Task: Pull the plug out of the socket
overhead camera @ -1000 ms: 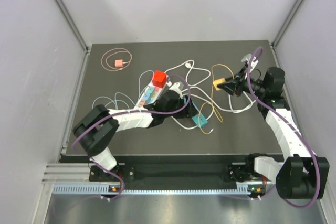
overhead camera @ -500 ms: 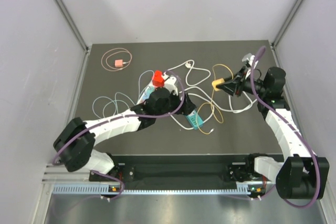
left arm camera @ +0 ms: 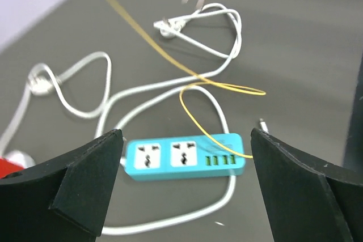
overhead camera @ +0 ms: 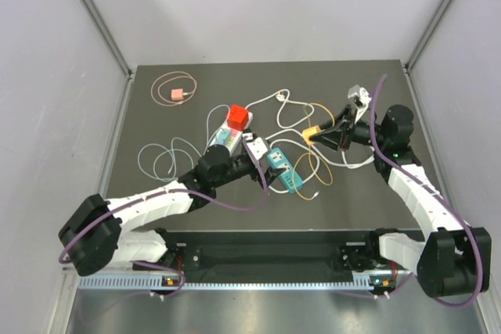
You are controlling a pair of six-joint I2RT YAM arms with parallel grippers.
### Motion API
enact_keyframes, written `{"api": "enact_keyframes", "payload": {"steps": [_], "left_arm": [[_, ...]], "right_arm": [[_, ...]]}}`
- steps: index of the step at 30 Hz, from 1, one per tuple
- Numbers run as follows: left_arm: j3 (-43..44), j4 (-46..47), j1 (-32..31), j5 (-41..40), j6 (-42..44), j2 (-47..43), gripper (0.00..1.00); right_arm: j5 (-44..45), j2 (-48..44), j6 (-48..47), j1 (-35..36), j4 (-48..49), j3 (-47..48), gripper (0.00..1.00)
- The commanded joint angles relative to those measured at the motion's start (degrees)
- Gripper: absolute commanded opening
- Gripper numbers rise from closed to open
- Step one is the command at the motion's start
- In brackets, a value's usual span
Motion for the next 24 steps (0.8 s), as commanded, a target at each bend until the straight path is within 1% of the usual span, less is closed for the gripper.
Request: {"api": "enact_keyframes", "payload": {"steps": [1,2,5,8,11,16,20,24], "left_arm": [[-0.32,8.69,-0.51,5.15,16.11,-0.56,0.99],[-0.05,8.87,-0.69,5.41,19.08,-0.3,0.99],[0.83,11.67,-1.04,4.98,23.13,1.02,0.99],[2.84,12.21,-1.56,4.45,25.43,2.86,0.99],[5.04,11.69,-2.71,4.1,26.92,4.79,0.99],[6.63,12.12,-5.78,2.87,28.16,7.17,0.99],[7.33,12.48,-8.59,-0.38,30.09,8.14,0.97],[8.65,12.21,-10.61,-4.77,30.18,9.19,0.93]], "right_arm": [[-1.68,0.62,0.35,2.64,5.37,-0.04,0.0],[-1.59,0.71,0.09,3.96,5.37,-0.21,0.0],[-0.89,1.42,-0.35,6.94,5.45,-0.48,0.0],[-0.71,2.47,-0.79,9.67,5.54,-0.57,0.0],[-0.36,3.52,-0.62,10.91,5.81,-0.57,0.0],[0.69,3.88,0.53,11.53,7.04,-1.09,0.0],[1.93,4.4,1.4,11.79,7.56,-1.36,0.0],[2.89,5.11,2.37,11.97,8.0,-1.45,0.0]]}}
